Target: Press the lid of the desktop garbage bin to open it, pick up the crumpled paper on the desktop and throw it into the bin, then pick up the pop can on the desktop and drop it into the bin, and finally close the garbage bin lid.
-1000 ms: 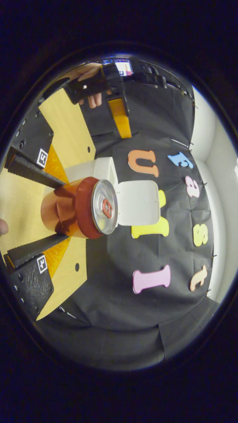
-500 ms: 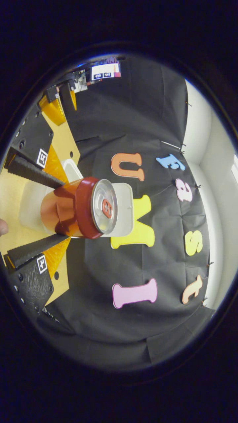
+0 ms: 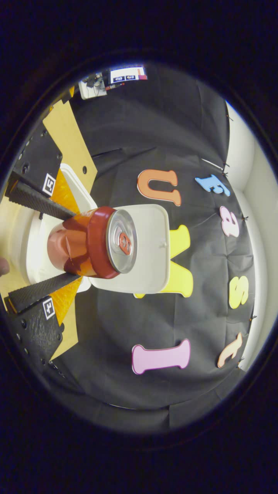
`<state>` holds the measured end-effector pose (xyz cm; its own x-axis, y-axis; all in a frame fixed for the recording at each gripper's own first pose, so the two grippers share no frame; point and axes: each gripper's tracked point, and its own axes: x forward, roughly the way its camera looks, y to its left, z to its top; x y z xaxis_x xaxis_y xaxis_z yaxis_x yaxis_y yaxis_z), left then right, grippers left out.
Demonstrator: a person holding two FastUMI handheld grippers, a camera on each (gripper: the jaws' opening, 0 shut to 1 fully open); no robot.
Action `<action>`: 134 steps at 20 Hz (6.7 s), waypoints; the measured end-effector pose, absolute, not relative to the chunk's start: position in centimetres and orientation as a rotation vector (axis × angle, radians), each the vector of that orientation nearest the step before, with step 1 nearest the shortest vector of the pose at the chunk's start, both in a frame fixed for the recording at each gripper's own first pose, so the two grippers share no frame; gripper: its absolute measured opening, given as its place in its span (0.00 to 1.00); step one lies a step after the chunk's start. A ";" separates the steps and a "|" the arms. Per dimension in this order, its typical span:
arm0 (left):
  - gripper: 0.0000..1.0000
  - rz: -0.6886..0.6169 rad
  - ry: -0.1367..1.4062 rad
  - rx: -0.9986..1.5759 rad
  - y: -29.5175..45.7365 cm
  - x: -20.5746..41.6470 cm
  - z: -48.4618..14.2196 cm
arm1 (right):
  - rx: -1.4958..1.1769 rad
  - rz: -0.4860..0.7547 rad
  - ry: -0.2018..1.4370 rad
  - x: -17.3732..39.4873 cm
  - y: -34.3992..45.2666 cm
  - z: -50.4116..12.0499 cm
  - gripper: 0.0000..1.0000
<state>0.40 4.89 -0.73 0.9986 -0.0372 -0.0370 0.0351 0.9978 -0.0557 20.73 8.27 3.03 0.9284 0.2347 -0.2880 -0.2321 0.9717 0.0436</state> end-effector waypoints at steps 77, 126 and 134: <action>0.99 -0.074 -0.007 -0.142 2.0 -3.8 0.2 | 0.065 0.171 0.371 19.7 9.3 3.4 0.94; 0.99 -0.048 -0.045 -0.057 -1.8 -1.8 1.9 | 0.091 0.079 -0.060 2.2 -0.8 5.1 0.95; 0.99 -0.033 -0.045 -0.045 -1.9 -2.7 1.4 | 0.001 0.030 -0.098 -2.2 -1.9 2.1 0.95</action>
<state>-2.73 -1.92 1.40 0.9984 -0.0322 0.0456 0.0342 0.9985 -0.0438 -2.23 -1.86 2.12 0.9948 0.0297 0.0975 -0.0297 0.9996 -0.0007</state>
